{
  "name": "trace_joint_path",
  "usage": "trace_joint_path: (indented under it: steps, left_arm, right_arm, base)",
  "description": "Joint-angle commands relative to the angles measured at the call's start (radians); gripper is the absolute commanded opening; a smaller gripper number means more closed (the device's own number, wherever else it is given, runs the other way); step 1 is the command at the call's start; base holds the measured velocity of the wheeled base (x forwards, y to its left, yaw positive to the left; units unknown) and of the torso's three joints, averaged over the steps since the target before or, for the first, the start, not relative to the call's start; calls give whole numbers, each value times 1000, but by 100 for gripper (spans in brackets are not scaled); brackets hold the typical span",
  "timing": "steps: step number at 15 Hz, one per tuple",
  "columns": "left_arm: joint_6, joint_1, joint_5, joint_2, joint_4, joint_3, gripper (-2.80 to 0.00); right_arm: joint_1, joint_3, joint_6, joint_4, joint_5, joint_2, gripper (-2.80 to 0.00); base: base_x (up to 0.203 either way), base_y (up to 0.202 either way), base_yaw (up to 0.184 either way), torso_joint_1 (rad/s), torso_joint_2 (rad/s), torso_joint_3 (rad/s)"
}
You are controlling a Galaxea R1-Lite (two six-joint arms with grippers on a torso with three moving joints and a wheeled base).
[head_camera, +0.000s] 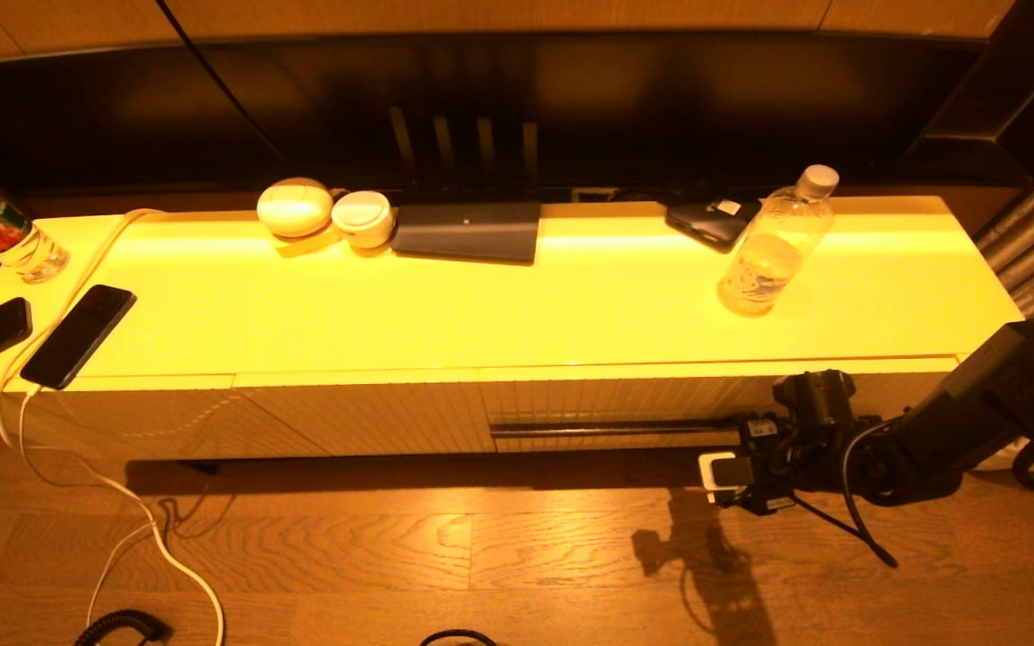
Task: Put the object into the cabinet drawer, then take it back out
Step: Open the drawer
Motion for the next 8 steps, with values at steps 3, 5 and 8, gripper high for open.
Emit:
trace_joint_path:
  steps: [3,5,8]
  left_arm:
    - [0,0,0,0,0,2,-280]
    - [0,0,0,0,0,2,-280]
    - [0,0,0,0,0,2,-280]
  right_arm:
    - [5,65,-7,70,3,-53,0]
    - [7,75,-7,74,3,-52,0]
    - [8,121,-7,78,3,-46,0]
  base:
    - [0,0,0,0,0,0]
    - [0,0,0,0,0,0]
    - [0,0,0,0,0,0]
